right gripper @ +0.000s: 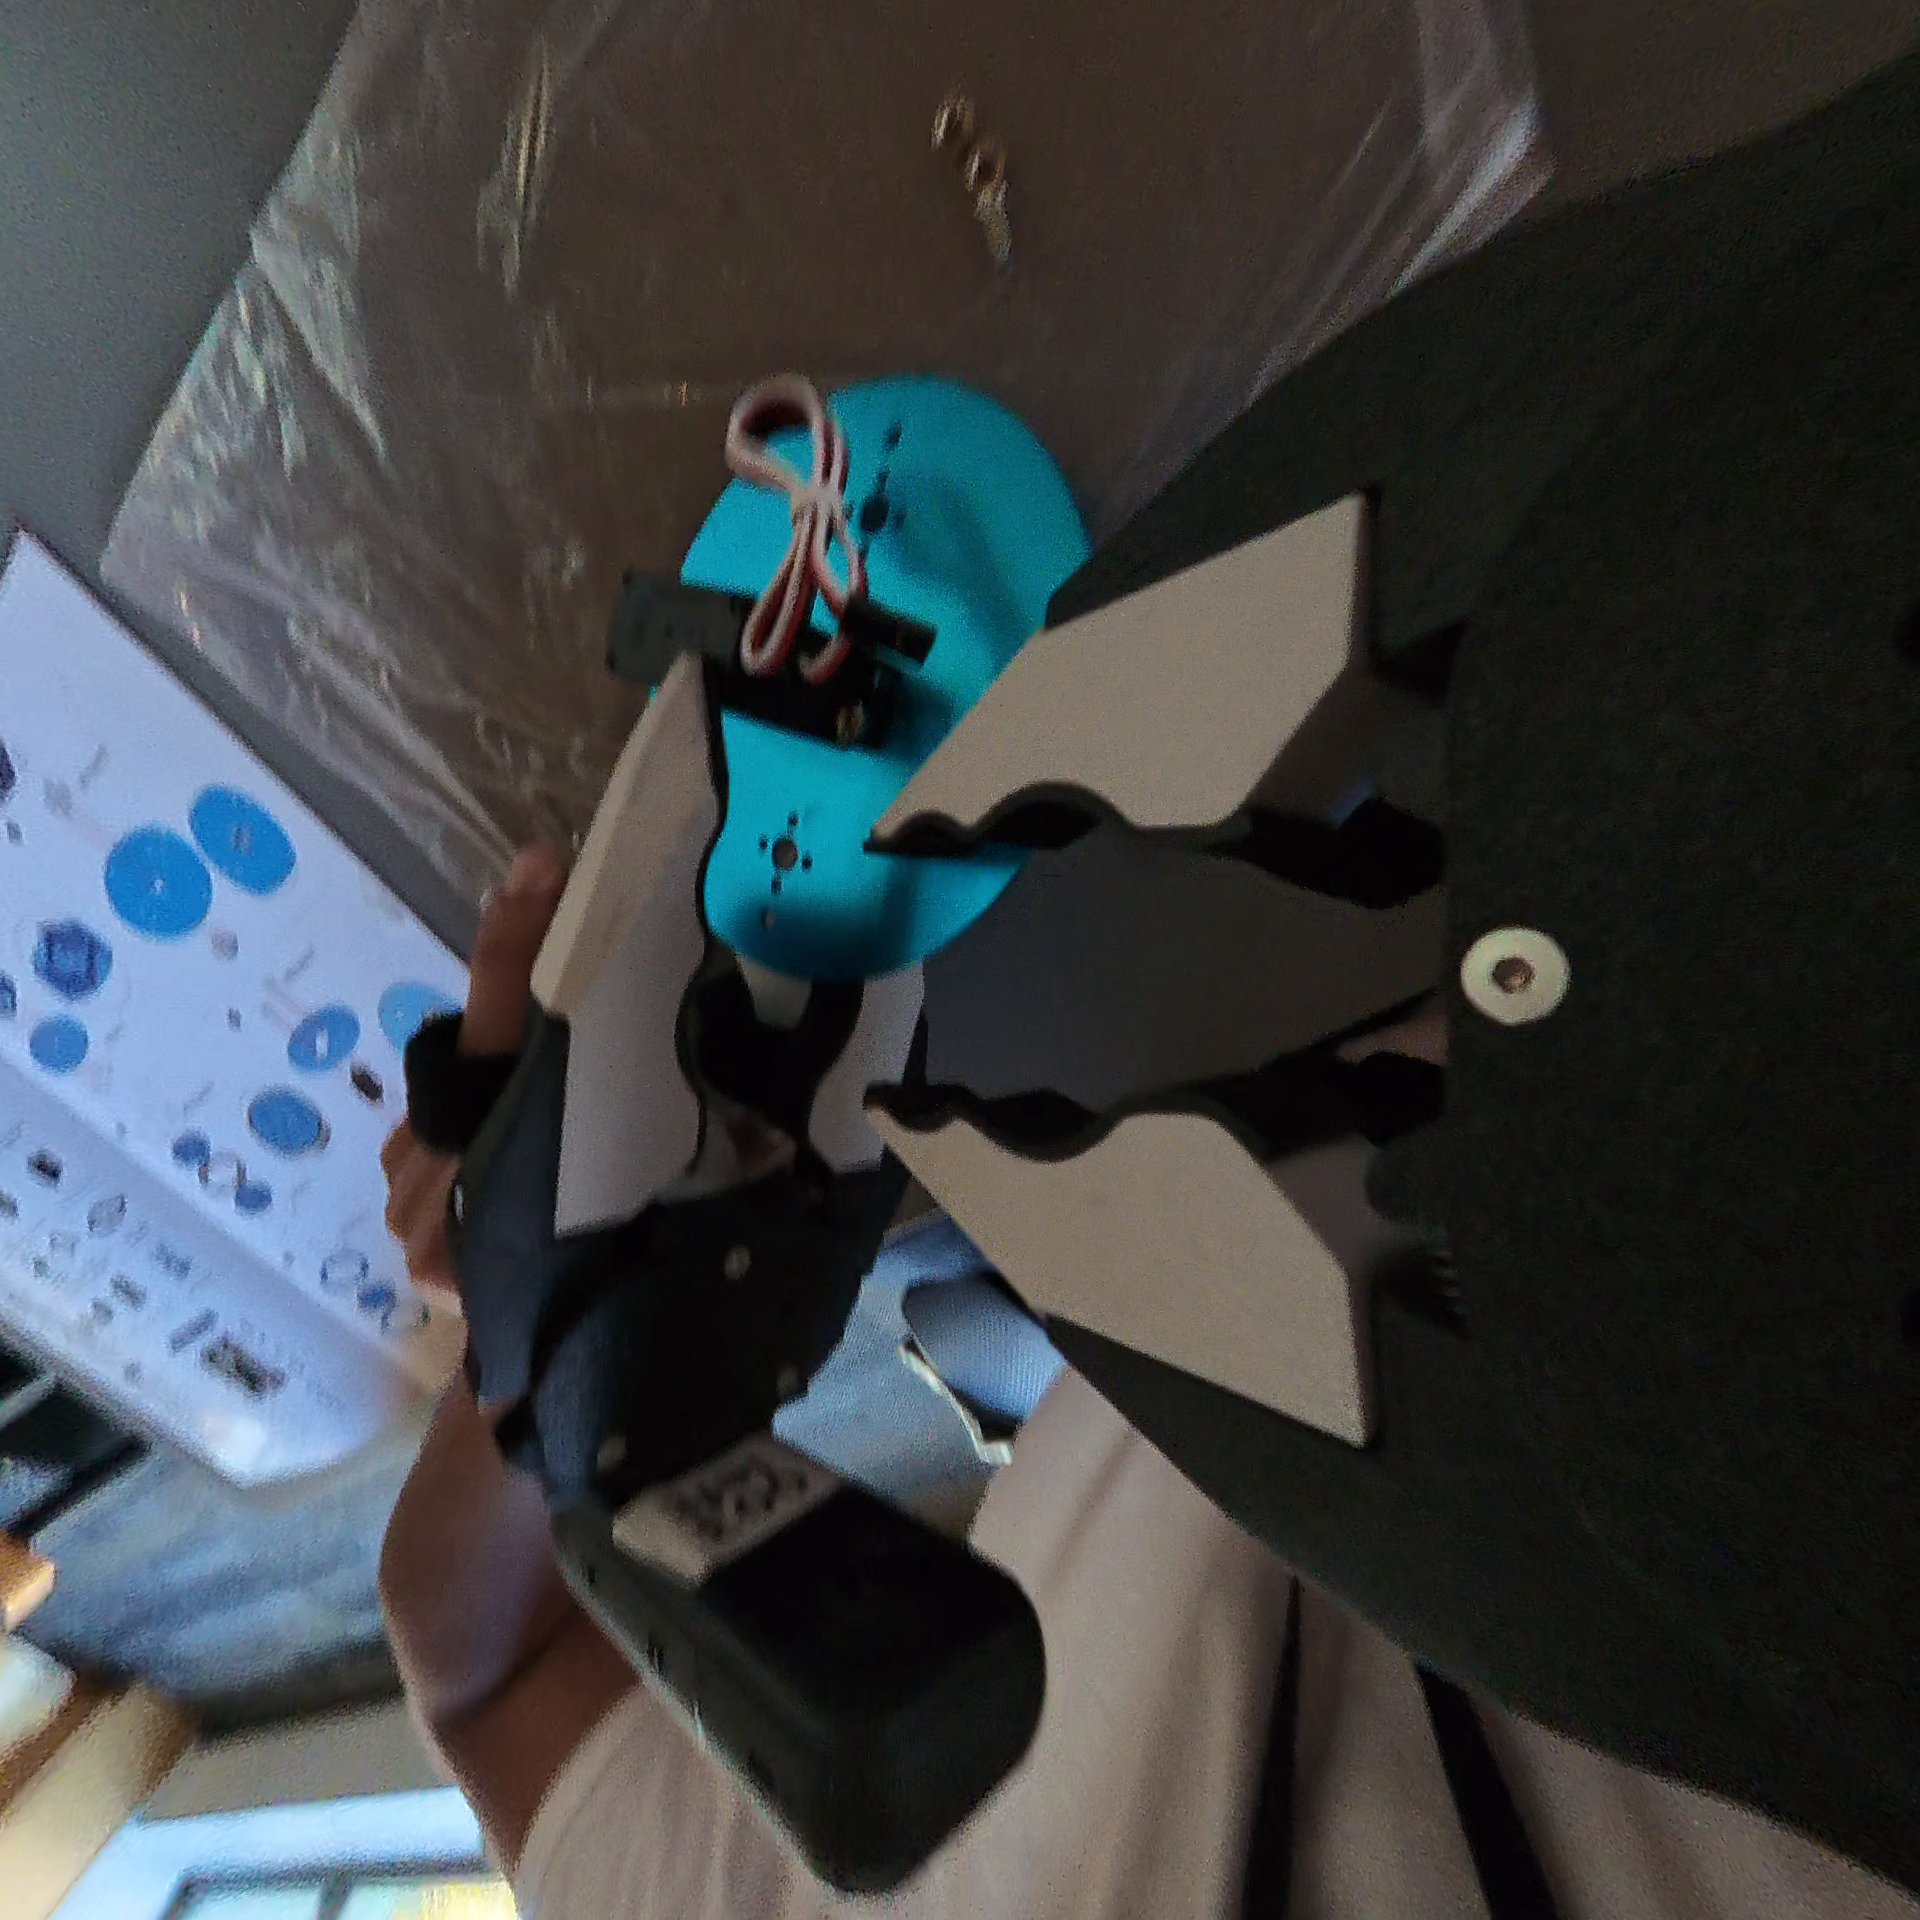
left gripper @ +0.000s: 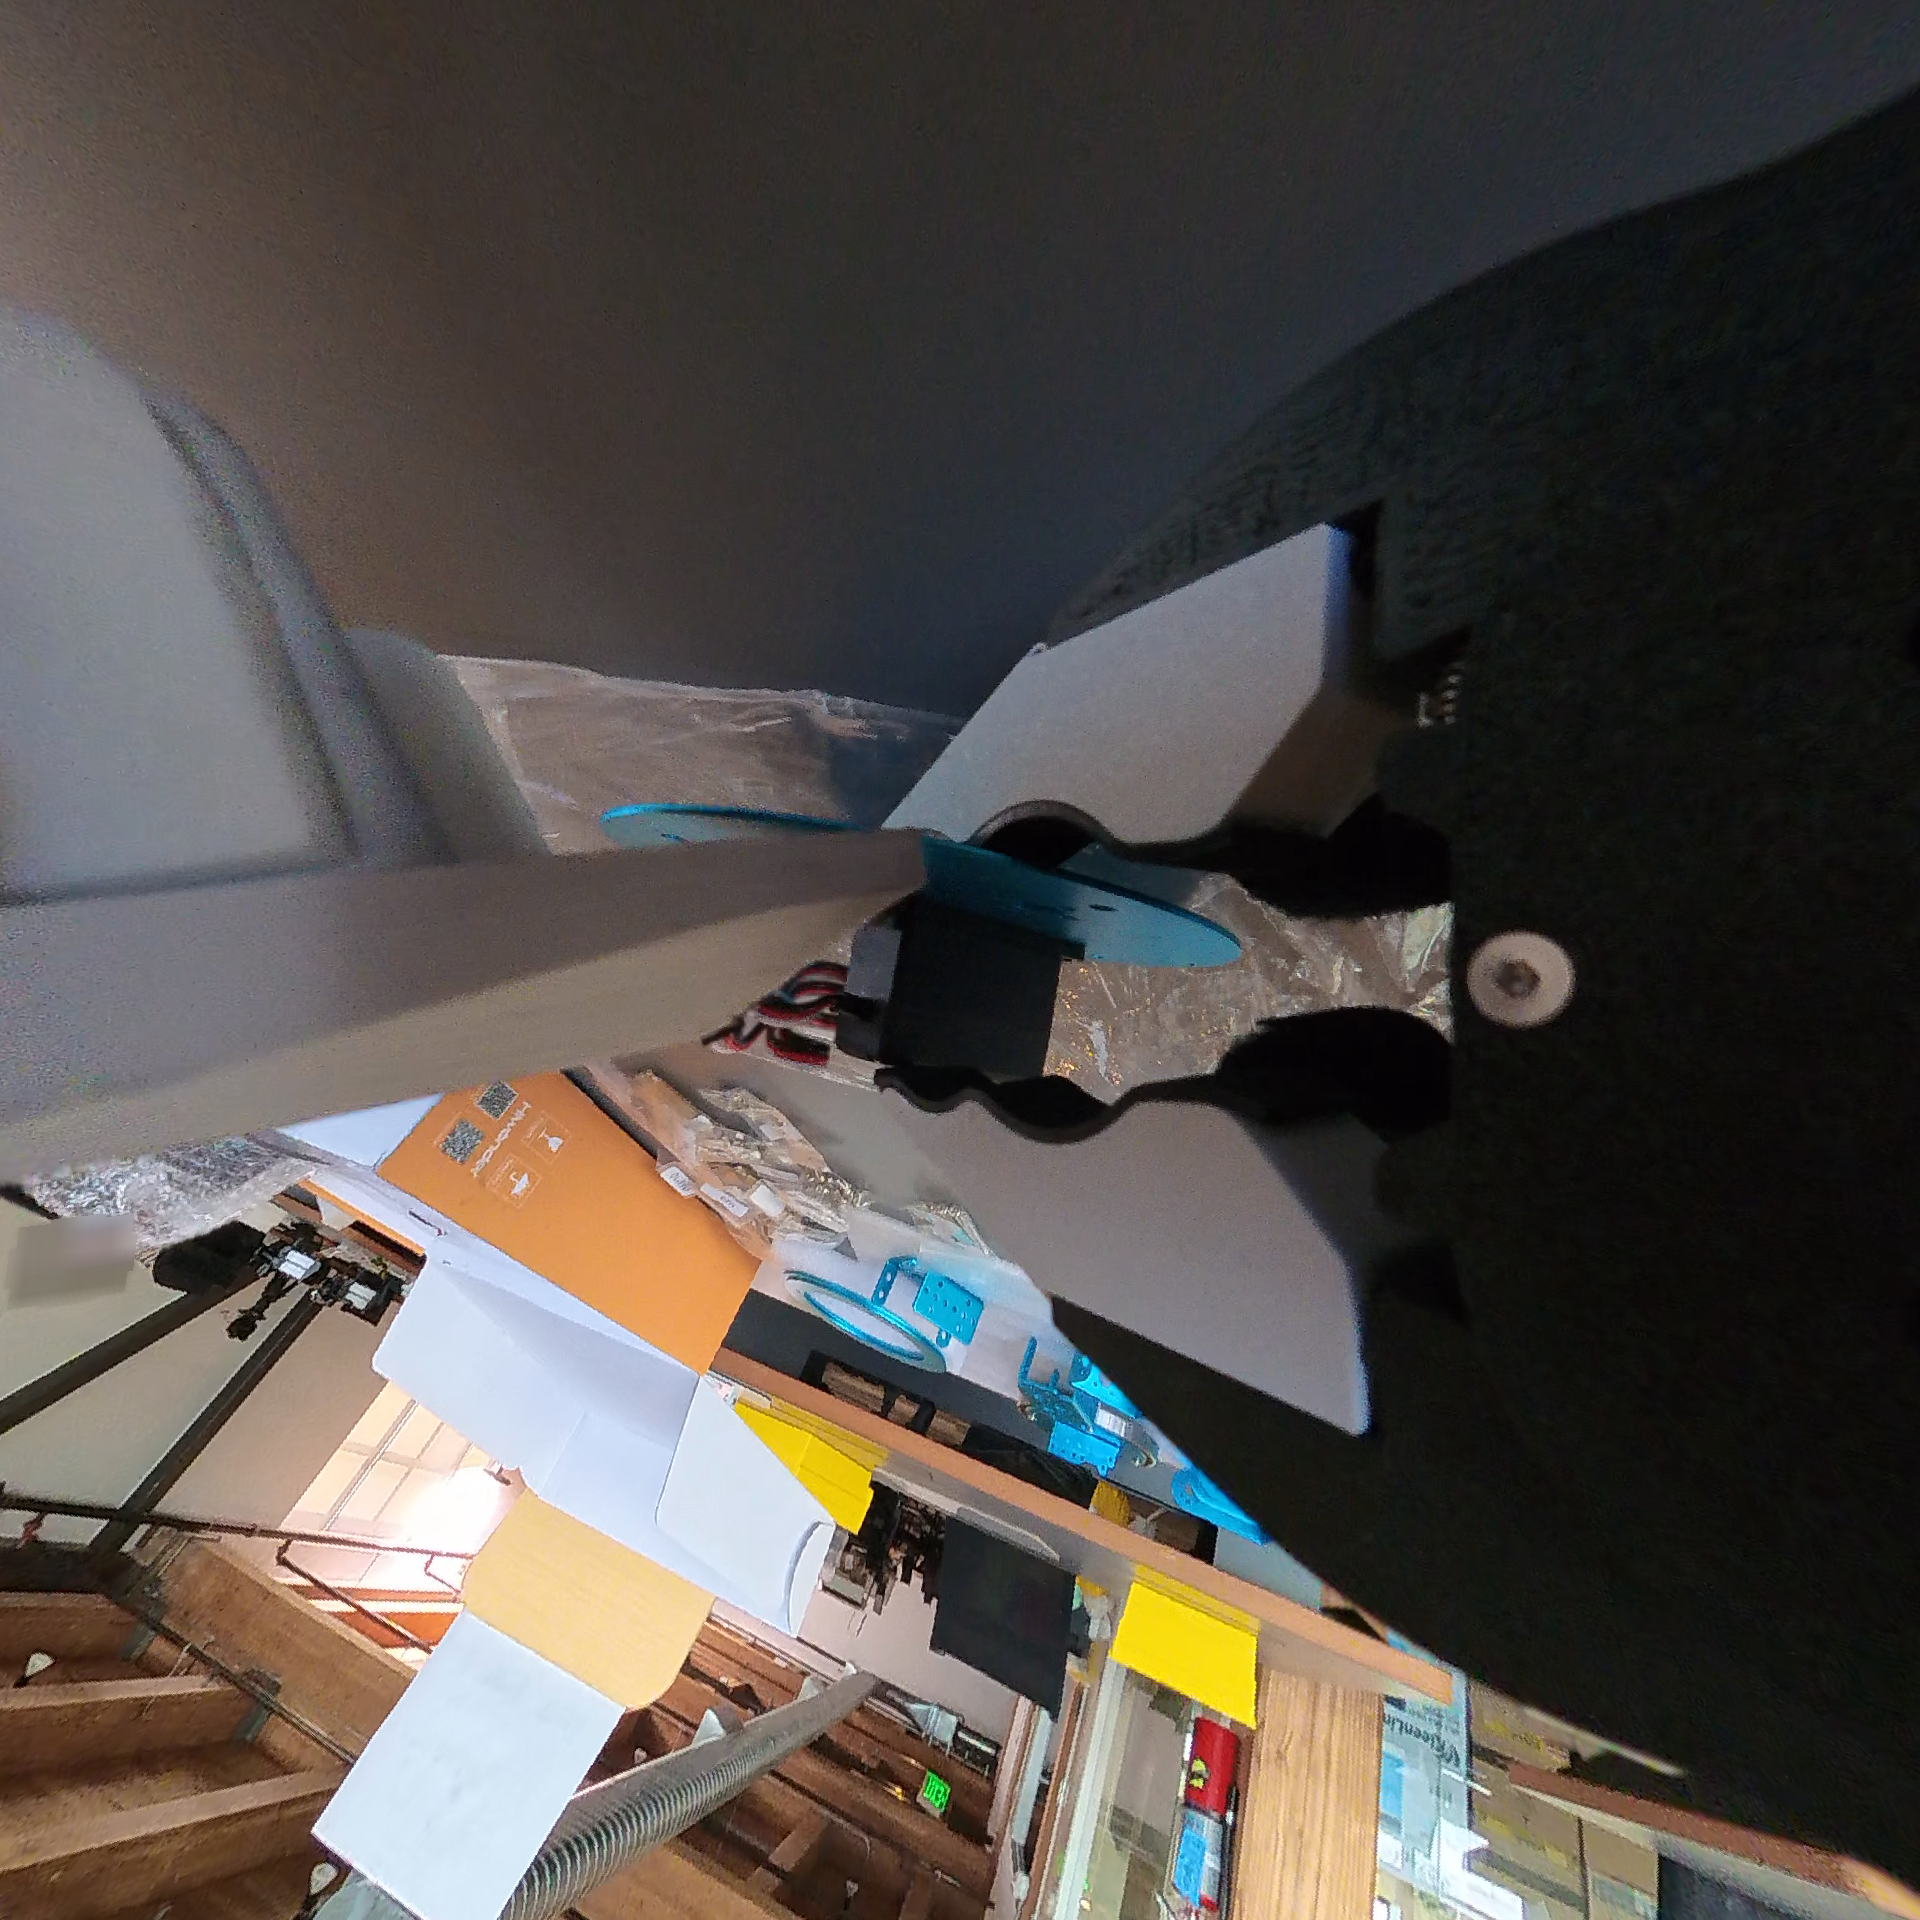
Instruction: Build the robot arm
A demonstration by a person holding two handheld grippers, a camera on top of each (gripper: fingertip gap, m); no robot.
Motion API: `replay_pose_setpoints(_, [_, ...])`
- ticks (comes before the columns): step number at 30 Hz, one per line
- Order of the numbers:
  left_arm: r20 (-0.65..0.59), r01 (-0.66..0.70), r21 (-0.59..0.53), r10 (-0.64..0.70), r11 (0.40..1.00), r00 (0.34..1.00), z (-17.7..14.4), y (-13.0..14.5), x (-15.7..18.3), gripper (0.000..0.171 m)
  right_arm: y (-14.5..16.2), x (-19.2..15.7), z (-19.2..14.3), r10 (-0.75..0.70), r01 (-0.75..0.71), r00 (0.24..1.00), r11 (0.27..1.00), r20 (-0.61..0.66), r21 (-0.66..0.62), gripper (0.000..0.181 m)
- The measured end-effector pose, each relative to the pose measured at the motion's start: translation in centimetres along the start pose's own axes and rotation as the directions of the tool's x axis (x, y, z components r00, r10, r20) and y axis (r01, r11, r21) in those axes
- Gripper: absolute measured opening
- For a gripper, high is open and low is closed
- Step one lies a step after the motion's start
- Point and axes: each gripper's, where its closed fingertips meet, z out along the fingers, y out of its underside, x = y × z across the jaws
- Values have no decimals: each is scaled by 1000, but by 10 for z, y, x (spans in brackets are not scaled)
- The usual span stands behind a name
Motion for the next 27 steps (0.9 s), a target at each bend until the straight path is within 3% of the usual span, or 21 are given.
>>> replay_pose_setpoints(2, [0, -6, 0, 6, 1000, 1000, 0, 0, 1, 37, 0, 15, -2, -44, 43, 992, 999, -119, -5, 60])
replay_pose_setpoints(5, [0, -7, -1, 7, 1000, 1000, -1, -1, 1, 37, -3, 7, 1, -9, 10, 998, 1000, -57, 14, 65])
replay_pose_setpoints(8, [-2, 4, -1, -4, 1000, 1000, -1, -1, 0, 37, -3, 18, 4, -36, 38, 990, 999, -136, 8, 73])
replay_pose_setpoints(13, [-2, -4, -1, 4, 1000, 1000, 0, -1, 1, 37, -3, 10, 10, 6, -5, 998, 1000, -57, 27, 80])
replay_pose_setpoints(16, [-1, -2, 3, 2, 1000, 1000, 0, -1, 1, 37, 0, 10, 4, 2, -2, 998, 1000, -64, 14, 64])
replay_pose_setpoints(17, [-1, 5, 2, -5, 1000, 1000, 0, -1, 0, 37, -2, -2, 1, 5, -5, 1000, 999, 16, 32, 48])
replay_pose_setpoints(18, [-3, 12, 2, -12, 1000, 1000, 0, -1, 0, 37, -4, -9, -2, 24, -26, 998, 999, 52, 46, 51])
replay_pose_setpoints(20, [-2, 6, 2, -6, 1000, 1000, 0, -1, 0, 37, -1, 14, -4, -31, 35, 991, 999, -131, 29, 65])
replay_pose_setpoints(21, [0, -4, 1, 4, 1000, 1000, 0, -1, 1, 37, 1, 17, -3, -54, 58, 985, 998, -161, 19, 69])
replay_pose_setpoints(24, [-1, 1, 1, -1, 1000, 1000, 0, -2, 1, 37, -2, 8, 3, -6, 9, 997, 999, -79, 40, 80])
replay_pose_setpoints(27, [-3, 10, 1, -10, 1000, 1000, 0, -2, 0, 37, -2, 15, 9, -28, 32, 992, 999, -123, 29, 88])
